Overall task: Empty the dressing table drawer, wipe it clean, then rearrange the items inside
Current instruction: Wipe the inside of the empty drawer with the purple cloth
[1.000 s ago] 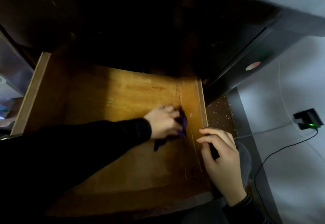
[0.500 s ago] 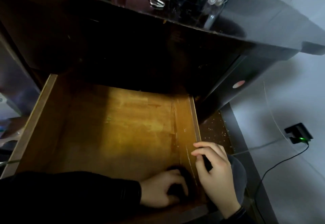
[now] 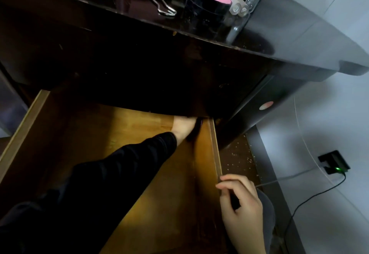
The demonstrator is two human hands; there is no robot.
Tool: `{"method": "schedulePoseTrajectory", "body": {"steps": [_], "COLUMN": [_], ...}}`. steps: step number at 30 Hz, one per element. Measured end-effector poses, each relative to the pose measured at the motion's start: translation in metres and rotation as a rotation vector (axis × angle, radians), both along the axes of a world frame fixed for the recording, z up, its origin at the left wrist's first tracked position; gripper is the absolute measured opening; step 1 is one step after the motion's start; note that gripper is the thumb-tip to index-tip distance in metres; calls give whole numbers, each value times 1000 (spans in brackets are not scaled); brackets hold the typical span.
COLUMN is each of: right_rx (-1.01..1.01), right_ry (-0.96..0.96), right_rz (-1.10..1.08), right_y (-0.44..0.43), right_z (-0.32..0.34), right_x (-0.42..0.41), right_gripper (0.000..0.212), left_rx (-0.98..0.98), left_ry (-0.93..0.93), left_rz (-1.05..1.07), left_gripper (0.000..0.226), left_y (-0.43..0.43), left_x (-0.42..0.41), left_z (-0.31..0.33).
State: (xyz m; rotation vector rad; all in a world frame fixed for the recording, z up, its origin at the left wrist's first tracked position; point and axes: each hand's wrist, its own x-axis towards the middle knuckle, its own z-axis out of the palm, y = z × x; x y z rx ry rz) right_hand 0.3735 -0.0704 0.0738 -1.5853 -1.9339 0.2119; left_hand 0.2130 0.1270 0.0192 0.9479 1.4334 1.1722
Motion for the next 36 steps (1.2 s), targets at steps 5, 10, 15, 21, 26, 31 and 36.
{"method": "schedulePoseTrajectory", "body": {"steps": [5, 10, 15, 21, 26, 31, 36], "right_rx": [-10, -37, -66, -38, -150, -167, -158], "right_ry": [-9, 169, 353, 393, 397, 407, 388], "right_rz": [-8, -26, -173, -194, -191, -231, -231], "right_y": [1, 1, -3, -1, 1, -4, -4], "right_z": [2, 4, 2, -4, -6, 0, 3], "right_x": [-1, 1, 4, 9, 7, 3, 1], "right_gripper": [33, 30, 33, 33, 28, 34, 32], "left_rx": [126, 211, 214, 372, 351, 451, 488], "left_ry": [57, 112, 12, 100, 62, 101, 129], "left_rz": [-171, -733, -872, -618, -304, -709, -725], "left_gripper": [50, 76, 43, 43, 38, 34, 32], "left_y": [-51, -169, -216, -191, -141, -218, -211], "left_x": [4, -22, -19, -10, -12, -2, -4], "left_z": [-11, -27, -6, 2, 25, 17, 14]}}
